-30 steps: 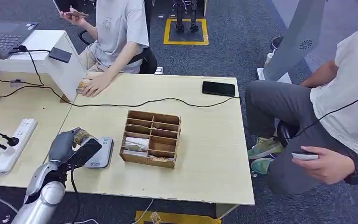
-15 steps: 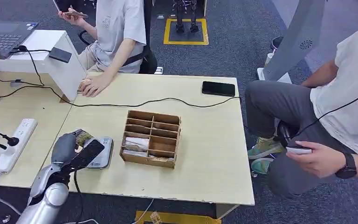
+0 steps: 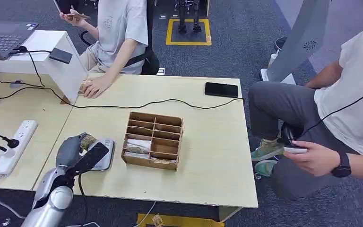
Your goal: Pass the card to the sensor for recognition and then transmit it.
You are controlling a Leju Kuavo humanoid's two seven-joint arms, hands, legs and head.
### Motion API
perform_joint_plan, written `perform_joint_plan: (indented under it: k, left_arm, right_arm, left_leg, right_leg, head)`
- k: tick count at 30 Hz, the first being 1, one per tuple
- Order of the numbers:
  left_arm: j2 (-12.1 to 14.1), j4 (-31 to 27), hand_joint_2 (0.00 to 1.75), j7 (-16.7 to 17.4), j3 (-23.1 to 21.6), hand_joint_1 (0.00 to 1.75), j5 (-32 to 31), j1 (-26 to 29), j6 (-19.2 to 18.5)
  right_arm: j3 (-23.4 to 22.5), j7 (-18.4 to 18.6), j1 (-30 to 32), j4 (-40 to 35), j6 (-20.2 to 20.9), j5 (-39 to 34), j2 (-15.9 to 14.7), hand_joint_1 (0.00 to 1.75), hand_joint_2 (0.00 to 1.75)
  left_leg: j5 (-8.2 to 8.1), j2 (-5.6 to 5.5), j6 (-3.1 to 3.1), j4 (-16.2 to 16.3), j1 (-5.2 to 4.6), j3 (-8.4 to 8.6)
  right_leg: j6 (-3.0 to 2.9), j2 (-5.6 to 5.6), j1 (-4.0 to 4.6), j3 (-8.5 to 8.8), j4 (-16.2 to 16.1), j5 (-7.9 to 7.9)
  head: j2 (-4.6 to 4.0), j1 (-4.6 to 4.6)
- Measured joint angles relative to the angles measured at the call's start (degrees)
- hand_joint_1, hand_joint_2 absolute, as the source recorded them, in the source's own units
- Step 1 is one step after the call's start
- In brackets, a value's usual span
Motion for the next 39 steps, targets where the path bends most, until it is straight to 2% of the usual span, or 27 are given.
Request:
perform_joint_plan:
  k: [23,39]
  left_arm:
    - [-1.68,4.72,1.75,1.09,0.0,1.75,-0.98,-0.75,1.31]
    - [-2.67,7.85,1.75,1.62,0.0,1.75,-3.8,-1.78,4.35]
  right_arm:
    - [1.03,0.09,-0.26,1.95,-1.29,-0.02,-0.02,0.0,1.75]
    - [1.53,-0.24,-0.32,2.23,-2.16,0.0,-0.09,0.0,1.75]
  left_leg:
    - [0.0,0.0,0.0,0.0,0.0,-0.01]
    - [0.0,-0.01,-0.01,0.0,0.0,0.01]
  right_leg:
    - [0.0,0.0,0.0,0.0,0.0,0.0]
    - [0.0,-0.01,0.0,0.03,0.0,0.0]
  head:
    - [0.0,0.0]
    - [0.0,0.0]
